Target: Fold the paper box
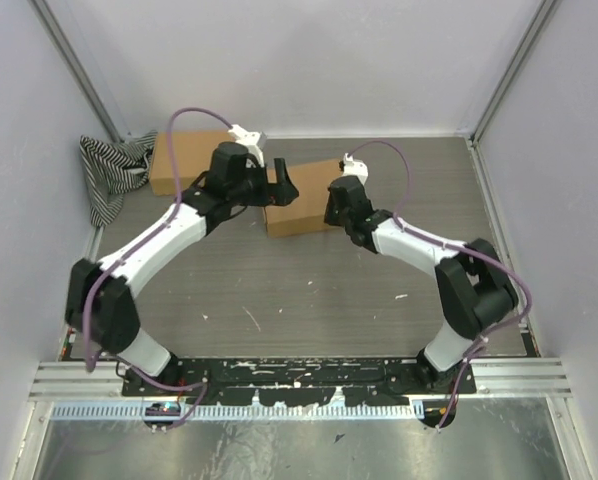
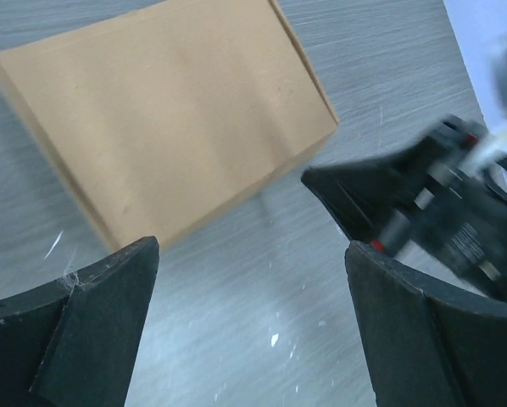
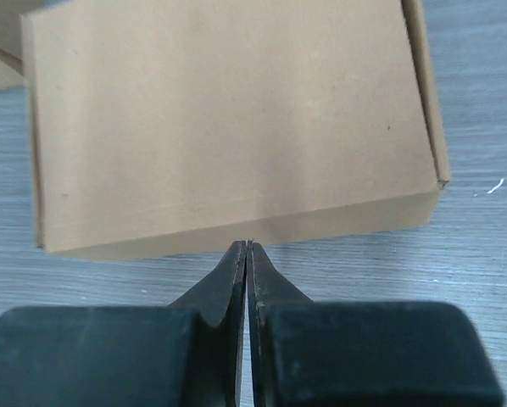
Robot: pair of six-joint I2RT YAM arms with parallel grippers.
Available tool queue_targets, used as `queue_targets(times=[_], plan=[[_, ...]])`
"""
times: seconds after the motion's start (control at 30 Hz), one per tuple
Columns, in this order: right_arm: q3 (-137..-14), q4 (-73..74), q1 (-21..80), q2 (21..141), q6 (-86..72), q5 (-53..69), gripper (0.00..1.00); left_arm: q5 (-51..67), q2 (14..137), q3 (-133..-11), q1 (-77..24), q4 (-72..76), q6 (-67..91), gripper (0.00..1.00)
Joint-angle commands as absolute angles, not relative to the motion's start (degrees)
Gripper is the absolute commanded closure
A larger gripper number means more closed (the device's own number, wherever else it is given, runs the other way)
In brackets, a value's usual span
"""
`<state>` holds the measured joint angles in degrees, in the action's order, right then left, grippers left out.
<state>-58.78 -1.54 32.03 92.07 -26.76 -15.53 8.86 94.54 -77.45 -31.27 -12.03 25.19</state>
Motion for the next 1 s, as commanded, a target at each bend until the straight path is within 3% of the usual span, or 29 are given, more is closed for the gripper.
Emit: queue_targets(times=[0.0, 0.37, 0.97], plan=[[-61.26, 3.3, 32.22, 96.63, -26.06, -13.8, 0.92, 0.56, 80.55, -66.57, -31.06, -14.34, 24.31, 0.02], [-74.22, 9.53, 32.26, 110.2, -24.71, -13.1, 0.93, -4.68, 57.02, -50.67, -30.68, -22.54, 25.32, 0.02], [-105.76, 0.95, 32.26, 136.27, -24.89, 2.98, 0.9, -8.04, 50.71, -44.81, -30.68, -27.43, 25.82, 0.02]])
